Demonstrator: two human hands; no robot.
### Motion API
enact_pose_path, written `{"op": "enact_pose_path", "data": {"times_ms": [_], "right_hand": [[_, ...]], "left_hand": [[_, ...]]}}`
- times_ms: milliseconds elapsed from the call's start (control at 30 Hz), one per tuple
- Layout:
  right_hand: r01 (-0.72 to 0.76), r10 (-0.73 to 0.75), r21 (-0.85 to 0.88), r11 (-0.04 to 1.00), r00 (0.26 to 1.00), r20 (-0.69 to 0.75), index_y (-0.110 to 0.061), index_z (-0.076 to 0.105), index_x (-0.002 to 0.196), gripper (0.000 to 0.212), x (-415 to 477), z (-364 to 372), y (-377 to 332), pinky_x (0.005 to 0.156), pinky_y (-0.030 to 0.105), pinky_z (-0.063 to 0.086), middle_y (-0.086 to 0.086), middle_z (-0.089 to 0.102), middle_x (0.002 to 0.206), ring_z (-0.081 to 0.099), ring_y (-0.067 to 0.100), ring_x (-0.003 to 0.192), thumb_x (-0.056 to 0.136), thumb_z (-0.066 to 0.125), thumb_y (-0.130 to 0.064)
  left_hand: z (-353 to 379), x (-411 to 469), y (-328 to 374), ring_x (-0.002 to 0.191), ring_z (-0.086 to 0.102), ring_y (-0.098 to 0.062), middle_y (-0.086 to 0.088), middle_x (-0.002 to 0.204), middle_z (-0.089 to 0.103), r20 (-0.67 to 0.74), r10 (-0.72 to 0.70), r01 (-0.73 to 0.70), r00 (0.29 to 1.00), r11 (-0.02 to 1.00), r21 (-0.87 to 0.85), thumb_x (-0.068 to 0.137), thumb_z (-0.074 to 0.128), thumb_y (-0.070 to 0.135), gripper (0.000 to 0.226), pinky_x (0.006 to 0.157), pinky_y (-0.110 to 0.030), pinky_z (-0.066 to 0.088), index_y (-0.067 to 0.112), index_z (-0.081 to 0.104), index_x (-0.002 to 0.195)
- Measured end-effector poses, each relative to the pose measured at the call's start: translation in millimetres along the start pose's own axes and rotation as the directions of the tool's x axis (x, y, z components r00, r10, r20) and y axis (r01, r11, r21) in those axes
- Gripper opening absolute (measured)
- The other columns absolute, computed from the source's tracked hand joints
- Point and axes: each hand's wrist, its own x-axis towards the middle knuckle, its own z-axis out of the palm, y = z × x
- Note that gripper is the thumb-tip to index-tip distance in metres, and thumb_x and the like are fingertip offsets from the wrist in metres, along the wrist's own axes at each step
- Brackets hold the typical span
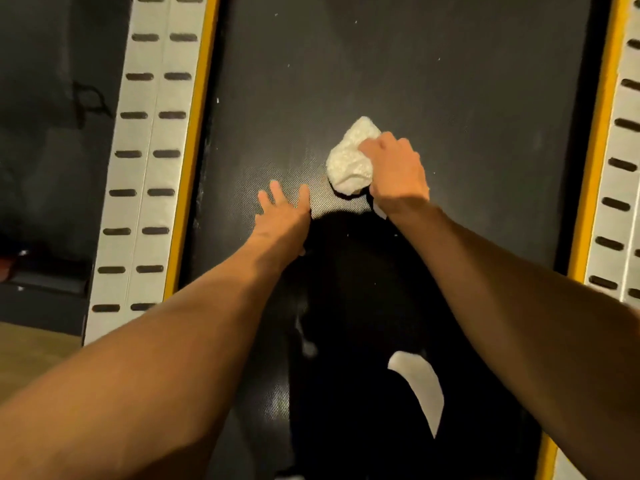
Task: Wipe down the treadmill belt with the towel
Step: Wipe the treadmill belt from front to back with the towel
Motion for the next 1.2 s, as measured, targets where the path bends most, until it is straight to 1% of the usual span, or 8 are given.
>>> {"op": "enact_pose_path", "data": {"times_ms": [233,367,533,600,733,933,1133,1200], "right_hand": [[0.144,-0.15,0.119,0.982,0.988,0.045,-0.018,0.06,0.099,0.016,-67.1,35.6,-20.0,0.074,0.04,0.046,0.005,0.056,0.106,0.05,0.03,0.094,0.084,0.056,-0.012],[0.14,-0.14,0.011,0.99,0.99,-0.006,-0.016,0.059,0.099,0.034,-51.4,4.0,3.4,0.069,0.042,0.046,0.01,0.054,0.097,0.053,0.035,0.09,0.074,0.055,0.006],[-0.028,0.018,-0.05,0.998,0.983,-0.185,-0.014,0.059,0.11,0.034,-13.6,1.3,42.5,0.072,0.045,0.047,0.016,0.055,0.108,0.051,0.04,0.089,0.079,0.056,0.001],[0.046,-0.051,-0.036,0.998,0.988,-0.148,-0.014,0.062,0.106,0.038,-30.8,14.8,26.8,0.069,0.044,0.047,0.016,0.057,0.106,0.051,0.04,0.087,0.075,0.054,0.006],[0.376,-0.376,0.009,0.926,0.927,0.001,-0.026,0.061,0.116,0.047,-94.6,34.8,-3.4,0.065,0.034,0.036,0.0,0.056,0.105,0.05,0.028,0.093,0.076,0.057,-0.002],[-0.023,0.01,-0.056,0.998,0.978,-0.209,-0.018,0.057,0.117,0.035,-32.3,8.2,45.7,0.077,0.048,0.047,0.015,0.053,0.112,0.051,0.041,0.095,0.083,0.053,-0.008],[0.326,-0.327,0.05,0.944,0.945,0.022,-0.028,0.061,0.108,0.043,-111.6,41.3,-0.2,0.064,0.034,0.041,-0.001,0.054,0.1,0.049,0.023,0.086,0.075,0.057,-0.002],[0.292,-0.288,0.081,0.953,0.956,-0.051,-0.031,0.061,0.105,0.04,-103.9,34.8,8.0,0.064,0.03,0.035,-0.007,0.051,0.093,0.051,0.021,0.086,0.075,0.059,-0.004]], "left_hand": [[-1.9,8.8,12.0,0.143,-0.014,-0.051,-0.026,0.156,-0.022,-0.04,-0.092,0.085,0.995,0.983,-0.165,0.094,0.049,0.0,0.087,0.111,-0.066,0.013,0.028,-0.008,0.154],[0.5,-1.8,10.2,0.142,-0.009,-0.054,-0.032,0.155,-0.016,-0.087,-0.054,0.042,0.995,0.99,-0.138,0.091,0.06,0.005,0.093,0.109,-0.065,0.019,0.023,-0.005,0.154],[2.6,1.3,8.2,0.143,-0.004,-0.054,-0.029,0.155,0.012,-0.128,-0.019,0.013,0.992,0.999,-0.05,0.087,0.067,0.002,0.1,0.108,-0.064,0.025,0.015,-0.005,0.154],[4.0,0.4,7.0,0.143,-0.001,-0.053,-0.026,0.154,0.021,-0.146,0.002,-0.001,0.989,1.0,0.008,0.084,0.071,0.005,0.103,0.108,-0.063,0.028,0.012,-0.005,0.154],[1.3,-2.5,7.0,0.144,0.001,-0.052,-0.028,0.156,0.011,-0.138,0.001,0.008,0.99,0.998,0.065,0.079,0.079,0.014,0.115,0.11,-0.062,0.026,0.014,-0.007,0.155],[6.1,1.0,12.3,0.144,0.0,-0.05,-0.028,0.158,-0.003,-0.153,-0.055,0.062,0.987,0.997,0.046,0.073,0.084,0.015,0.123,0.11,-0.061,0.027,0.021,-0.008,0.155],[9.3,0.5,1.8,0.143,0.006,-0.052,-0.031,0.157,-0.004,-0.201,-0.006,0.017,0.98,0.998,0.055,0.071,0.086,0.02,0.124,0.11,-0.059,0.029,0.026,-0.004,0.155],[10.5,2.1,0.9,0.144,0.004,-0.051,-0.029,0.157,-0.006,-0.198,-0.006,0.013,0.98,0.999,0.036,0.07,0.086,0.017,0.123,0.11,-0.061,0.029,0.028,-0.003,0.155]]}}
